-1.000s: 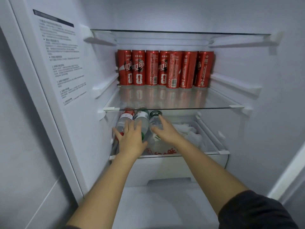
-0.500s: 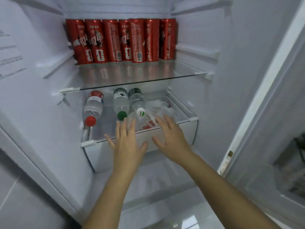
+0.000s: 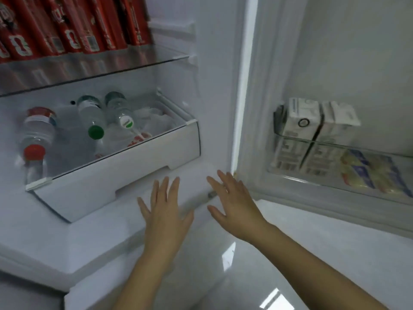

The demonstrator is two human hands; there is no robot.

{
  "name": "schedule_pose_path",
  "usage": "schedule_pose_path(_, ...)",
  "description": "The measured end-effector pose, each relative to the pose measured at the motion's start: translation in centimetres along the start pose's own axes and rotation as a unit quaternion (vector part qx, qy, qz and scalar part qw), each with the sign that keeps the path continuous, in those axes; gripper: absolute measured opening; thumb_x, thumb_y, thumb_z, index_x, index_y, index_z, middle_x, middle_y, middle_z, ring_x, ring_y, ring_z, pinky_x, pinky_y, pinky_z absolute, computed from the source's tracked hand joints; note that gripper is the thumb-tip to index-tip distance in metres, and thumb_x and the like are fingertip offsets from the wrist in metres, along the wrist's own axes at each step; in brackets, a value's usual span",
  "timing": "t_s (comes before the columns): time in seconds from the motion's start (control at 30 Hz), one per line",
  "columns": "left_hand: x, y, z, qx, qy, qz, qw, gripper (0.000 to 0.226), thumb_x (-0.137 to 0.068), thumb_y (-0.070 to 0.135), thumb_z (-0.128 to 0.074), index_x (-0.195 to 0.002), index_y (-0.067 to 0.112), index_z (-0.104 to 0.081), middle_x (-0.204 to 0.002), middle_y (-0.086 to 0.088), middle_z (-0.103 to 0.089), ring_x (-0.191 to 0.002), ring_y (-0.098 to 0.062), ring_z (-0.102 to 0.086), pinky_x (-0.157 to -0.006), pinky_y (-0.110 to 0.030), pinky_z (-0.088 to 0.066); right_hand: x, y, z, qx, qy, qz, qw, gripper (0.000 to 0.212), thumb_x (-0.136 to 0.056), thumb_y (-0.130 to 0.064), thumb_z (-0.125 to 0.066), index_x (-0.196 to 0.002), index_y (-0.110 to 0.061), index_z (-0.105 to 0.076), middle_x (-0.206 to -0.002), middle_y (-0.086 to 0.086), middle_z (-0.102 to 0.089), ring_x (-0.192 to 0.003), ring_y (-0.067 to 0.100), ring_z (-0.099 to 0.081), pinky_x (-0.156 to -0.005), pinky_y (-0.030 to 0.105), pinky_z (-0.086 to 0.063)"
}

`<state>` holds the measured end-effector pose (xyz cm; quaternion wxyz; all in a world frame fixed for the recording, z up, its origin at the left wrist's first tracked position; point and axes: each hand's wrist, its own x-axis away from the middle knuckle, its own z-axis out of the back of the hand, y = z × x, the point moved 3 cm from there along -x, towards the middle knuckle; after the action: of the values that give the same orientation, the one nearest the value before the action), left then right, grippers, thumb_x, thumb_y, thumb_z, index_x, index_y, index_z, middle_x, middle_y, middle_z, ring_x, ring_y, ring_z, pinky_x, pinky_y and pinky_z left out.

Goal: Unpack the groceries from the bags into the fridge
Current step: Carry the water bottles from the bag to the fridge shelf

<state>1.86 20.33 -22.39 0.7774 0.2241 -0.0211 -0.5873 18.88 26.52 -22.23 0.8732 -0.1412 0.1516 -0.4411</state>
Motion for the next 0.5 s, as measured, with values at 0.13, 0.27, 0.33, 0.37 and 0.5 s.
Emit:
schedule_pose_path(0.13,3.1,4.5,-2.1,0.018,-0.039,-0.043,0.998,0.078,-0.092,0.044,-0.058,-0.155,0.028,-0.014,-0.164,0.0,-0.007,-0.15,-0.018,0.005,-0.117,-0.052,0.013,7.3,3.3,1.6,0.018,-0.008,-0.05,0.999,0.068,-0.101,-0.047,-0.041,-0.156,-0.031,-0.006,-0.165,-0.001,0.004,-0.151,0.023,0.007,-0.12,0.039,0.004)
schedule_pose_path(0.27,7.3,10.9,-3.8,0.032,-0.075,-0.098,0.992,0.077,-0.093,0.045,-0.056,-0.154,0.027,-0.014,-0.164,-0.001,-0.007,-0.15,-0.02,0.005,-0.118,-0.05,0.005,15.3,6.6,3.5,0.052,0.003,-0.112,0.992,0.066,-0.1,-0.047,-0.04,-0.156,-0.03,-0.009,-0.164,-0.002,0.0,-0.151,0.024,0.002,-0.121,0.042,-0.002)
schedule_pose_path(0.33,10.0,14.2,-4.7,0.053,-0.104,-0.129,0.985,0.078,-0.094,0.047,-0.054,-0.155,0.028,-0.011,-0.164,0.001,-0.003,-0.15,-0.018,0.008,-0.119,-0.047,0.005,19.6,8.3,4.2,0.075,0.006,-0.151,0.986,0.066,-0.1,-0.048,-0.038,-0.156,-0.029,-0.009,-0.164,0.0,-0.002,-0.151,0.024,0.001,-0.121,0.044,-0.002)
schedule_pose_path(0.37,11.3,15.7,-5.3,0.054,-0.12,-0.146,0.98,0.078,-0.094,0.048,-0.052,-0.155,0.029,-0.009,-0.164,0.002,-0.001,-0.15,-0.018,0.01,-0.12,-0.047,0.004,21.8,9.1,4.5,0.093,0.009,-0.172,0.981,0.066,-0.1,-0.049,-0.037,-0.156,-0.029,-0.009,-0.165,0.001,-0.002,-0.151,0.025,0.001,-0.121,0.046,-0.002)
schedule_pose_path(0.5,16.8,21.4,-7.7,-0.001,-0.178,-0.202,0.963,0.079,-0.096,0.061,-0.037,-0.155,0.031,0.004,-0.164,0.0,0.009,-0.149,-0.023,0.016,-0.118,-0.051,0.006,30.5,12.0,5.8,0.157,0.026,-0.267,0.95,0.065,-0.1,-0.053,-0.034,-0.155,-0.031,-0.006,-0.165,0.004,0.0,-0.151,0.03,0.005,-0.119,0.052,0.002)
